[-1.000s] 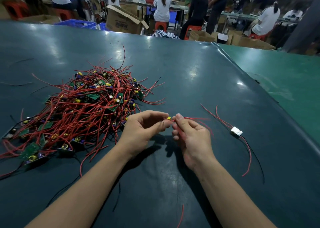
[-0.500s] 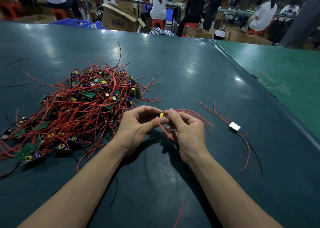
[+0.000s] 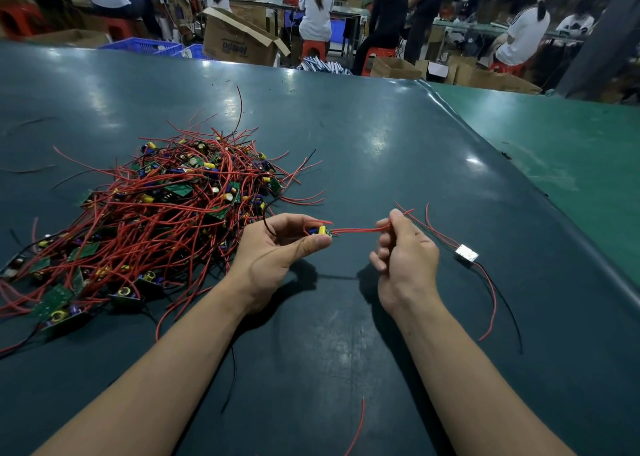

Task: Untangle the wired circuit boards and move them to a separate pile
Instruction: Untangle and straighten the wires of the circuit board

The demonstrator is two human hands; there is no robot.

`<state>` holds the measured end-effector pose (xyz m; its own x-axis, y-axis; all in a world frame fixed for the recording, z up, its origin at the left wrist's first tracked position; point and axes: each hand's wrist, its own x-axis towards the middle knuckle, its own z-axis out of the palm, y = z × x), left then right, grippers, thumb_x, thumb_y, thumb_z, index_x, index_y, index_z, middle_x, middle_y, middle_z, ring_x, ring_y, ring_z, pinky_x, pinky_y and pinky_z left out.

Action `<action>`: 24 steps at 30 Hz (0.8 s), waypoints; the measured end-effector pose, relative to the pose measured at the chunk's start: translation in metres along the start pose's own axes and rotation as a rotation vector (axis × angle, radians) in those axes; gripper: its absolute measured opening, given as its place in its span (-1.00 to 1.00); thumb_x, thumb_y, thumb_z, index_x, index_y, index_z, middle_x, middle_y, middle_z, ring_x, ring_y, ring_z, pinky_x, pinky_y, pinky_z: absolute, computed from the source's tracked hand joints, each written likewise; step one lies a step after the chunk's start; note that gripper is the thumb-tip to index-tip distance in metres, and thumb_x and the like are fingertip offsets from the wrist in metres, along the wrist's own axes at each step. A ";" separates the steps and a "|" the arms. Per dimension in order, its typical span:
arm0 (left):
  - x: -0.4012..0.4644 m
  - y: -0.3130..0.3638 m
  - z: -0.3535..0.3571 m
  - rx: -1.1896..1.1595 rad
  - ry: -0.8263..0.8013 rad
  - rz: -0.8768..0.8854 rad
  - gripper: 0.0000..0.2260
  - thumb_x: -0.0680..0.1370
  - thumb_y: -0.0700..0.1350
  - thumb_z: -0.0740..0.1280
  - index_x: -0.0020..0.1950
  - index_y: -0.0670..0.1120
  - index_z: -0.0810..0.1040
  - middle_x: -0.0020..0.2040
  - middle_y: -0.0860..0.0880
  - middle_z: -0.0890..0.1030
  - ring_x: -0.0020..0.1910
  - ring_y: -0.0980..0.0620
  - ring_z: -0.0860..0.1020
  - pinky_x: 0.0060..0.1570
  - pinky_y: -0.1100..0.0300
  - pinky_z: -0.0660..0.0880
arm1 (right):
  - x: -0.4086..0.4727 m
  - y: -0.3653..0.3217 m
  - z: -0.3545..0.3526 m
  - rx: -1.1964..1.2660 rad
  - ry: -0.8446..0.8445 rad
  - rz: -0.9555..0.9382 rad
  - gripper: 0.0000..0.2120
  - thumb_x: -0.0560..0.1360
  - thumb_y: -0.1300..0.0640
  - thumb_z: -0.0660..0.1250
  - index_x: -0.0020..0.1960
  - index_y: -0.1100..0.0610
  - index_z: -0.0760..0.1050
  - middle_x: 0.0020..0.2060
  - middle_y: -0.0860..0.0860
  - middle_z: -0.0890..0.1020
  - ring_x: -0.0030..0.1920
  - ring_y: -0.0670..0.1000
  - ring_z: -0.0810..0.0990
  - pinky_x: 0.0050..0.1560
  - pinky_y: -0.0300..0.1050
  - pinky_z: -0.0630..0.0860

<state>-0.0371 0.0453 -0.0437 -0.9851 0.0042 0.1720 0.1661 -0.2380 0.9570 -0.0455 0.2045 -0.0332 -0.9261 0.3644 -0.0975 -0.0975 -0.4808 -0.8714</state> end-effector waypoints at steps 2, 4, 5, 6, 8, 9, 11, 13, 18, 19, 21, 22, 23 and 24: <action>0.000 -0.001 0.000 -0.005 0.000 -0.005 -0.77 0.26 -0.27 0.51 -0.12 -0.20 0.62 -0.26 0.03 0.69 -0.27 0.17 0.62 -0.18 0.40 0.51 | 0.001 -0.001 -0.003 -0.075 0.022 -0.073 -0.71 0.59 0.16 0.33 -0.30 0.17 0.61 -0.51 -0.05 0.49 -0.55 -0.14 0.33 -0.60 -0.29 0.25; 0.000 0.000 0.000 -0.002 -0.009 -0.002 -0.77 0.26 -0.27 0.51 -0.12 -0.20 0.62 -0.26 0.02 0.69 -0.27 0.17 0.62 -0.18 0.39 0.51 | 0.003 -0.002 -0.005 -0.070 0.056 -0.098 -0.76 0.58 0.17 0.35 -0.25 0.19 0.63 -0.49 -0.05 0.52 -0.54 -0.15 0.36 -0.59 -0.29 0.27; 0.000 0.000 0.000 -0.001 -0.015 -0.002 -0.77 0.26 -0.27 0.51 -0.12 -0.21 0.62 -0.26 0.02 0.69 -0.27 0.17 0.62 -0.18 0.39 0.51 | 0.003 -0.002 -0.005 -0.054 0.066 -0.092 -0.75 0.58 0.16 0.34 -0.25 0.19 0.62 -0.49 -0.06 0.51 -0.54 -0.15 0.35 -0.59 -0.29 0.27; 0.000 0.000 0.000 0.000 -0.019 -0.002 -0.78 0.26 -0.26 0.51 -0.13 -0.20 0.63 -0.26 0.01 0.69 -0.27 0.17 0.62 -0.18 0.39 0.52 | 0.004 -0.002 -0.005 -0.032 0.072 -0.077 -0.73 0.59 0.15 0.32 -0.26 0.19 0.61 -0.50 -0.06 0.49 -0.55 -0.14 0.34 -0.60 -0.29 0.26; -0.001 -0.001 0.000 0.009 -0.029 -0.002 -0.78 0.25 -0.25 0.52 -0.13 -0.20 0.63 -0.25 0.01 0.69 -0.27 0.16 0.61 -0.18 0.38 0.51 | 0.005 -0.002 -0.004 0.014 0.087 -0.036 -0.68 0.61 0.14 0.28 -0.29 0.19 0.57 -0.53 -0.07 0.44 -0.57 -0.13 0.29 -0.61 -0.28 0.23; -0.001 0.000 0.000 0.014 -0.035 -0.003 -0.78 0.25 -0.25 0.52 -0.13 -0.19 0.64 -0.25 0.01 0.69 -0.27 0.16 0.61 -0.19 0.38 0.51 | 0.006 -0.002 -0.004 0.025 0.098 -0.024 -0.68 0.61 0.15 0.28 -0.30 0.20 0.56 -0.54 -0.07 0.43 -0.58 -0.13 0.28 -0.61 -0.29 0.22; -0.001 -0.001 0.000 0.012 -0.032 -0.005 -0.78 0.25 -0.24 0.52 -0.14 -0.19 0.64 -0.25 0.01 0.70 -0.26 0.16 0.62 -0.18 0.38 0.52 | 0.007 -0.004 -0.005 0.024 0.107 -0.028 -0.71 0.60 0.16 0.29 -0.27 0.20 0.57 -0.51 -0.06 0.45 -0.57 -0.14 0.30 -0.60 -0.30 0.22; -0.001 -0.001 0.000 0.004 -0.016 -0.007 -0.78 0.24 -0.24 0.52 -0.15 -0.18 0.64 -0.25 0.02 0.69 -0.26 0.16 0.62 -0.17 0.37 0.52 | 0.009 -0.006 -0.008 0.024 0.117 -0.042 -0.79 0.58 0.18 0.33 -0.21 0.20 0.58 -0.44 -0.03 0.49 -0.55 -0.16 0.33 -0.59 -0.31 0.24; -0.001 -0.002 0.000 0.002 -0.014 -0.008 -0.78 0.24 -0.25 0.52 -0.14 -0.20 0.63 -0.27 0.02 0.69 -0.27 0.17 0.61 -0.19 0.38 0.51 | 0.011 -0.008 -0.010 0.056 0.134 -0.041 -0.66 0.62 0.13 0.27 -0.33 0.18 0.48 -0.56 -0.05 0.39 -0.61 -0.13 0.25 -0.63 -0.30 0.16; -0.002 -0.001 0.001 -0.002 -0.017 -0.011 -0.77 0.24 -0.26 0.52 -0.14 -0.21 0.63 -0.27 0.02 0.69 -0.27 0.17 0.61 -0.19 0.38 0.51 | 0.012 -0.009 -0.010 0.059 0.152 -0.033 -0.64 0.62 0.13 0.26 -0.35 0.18 0.44 -0.58 -0.04 0.36 -0.63 -0.12 0.22 -0.63 -0.32 0.13; -0.003 0.000 0.002 0.007 -0.026 -0.012 -0.77 0.25 -0.26 0.52 -0.13 -0.21 0.63 -0.26 0.01 0.69 -0.27 0.17 0.61 -0.21 0.38 0.51 | 0.015 -0.010 -0.010 0.055 0.192 -0.012 -0.61 0.61 0.12 0.26 -0.38 0.17 0.37 -0.62 -0.05 0.32 -0.65 -0.12 0.17 -0.62 -0.35 0.08; -0.003 0.000 0.002 0.014 -0.028 -0.010 -0.77 0.25 -0.26 0.52 -0.13 -0.21 0.63 -0.26 0.01 0.70 -0.27 0.17 0.62 -0.21 0.38 0.51 | 0.016 -0.010 -0.010 0.045 0.205 -0.008 -0.60 0.61 0.10 0.26 -0.39 0.16 0.35 -0.64 -0.06 0.30 -0.66 -0.11 0.15 -0.61 -0.35 0.07; -0.004 0.000 0.002 0.019 -0.028 -0.004 -0.77 0.25 -0.26 0.52 -0.13 -0.21 0.63 -0.26 0.01 0.70 -0.27 0.18 0.62 -0.21 0.38 0.51 | 0.017 -0.009 -0.011 0.034 0.211 -0.012 -0.59 0.61 0.08 0.27 -0.39 0.17 0.36 -0.64 -0.06 0.30 -0.66 -0.11 0.16 -0.61 -0.35 0.07; -0.004 0.000 0.002 0.023 -0.022 0.006 -0.77 0.25 -0.25 0.53 -0.13 -0.21 0.64 -0.25 0.01 0.70 -0.27 0.18 0.62 -0.21 0.38 0.52 | 0.018 -0.009 -0.013 0.028 0.214 -0.026 -0.59 0.62 0.06 0.27 -0.37 0.17 0.40 -0.62 -0.06 0.34 -0.65 -0.11 0.18 -0.61 -0.34 0.09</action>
<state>-0.0328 0.0476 -0.0439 -0.9829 0.0241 0.1824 0.1730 -0.2154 0.9611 -0.0570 0.2254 -0.0336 -0.8250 0.5364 -0.1780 -0.1329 -0.4902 -0.8614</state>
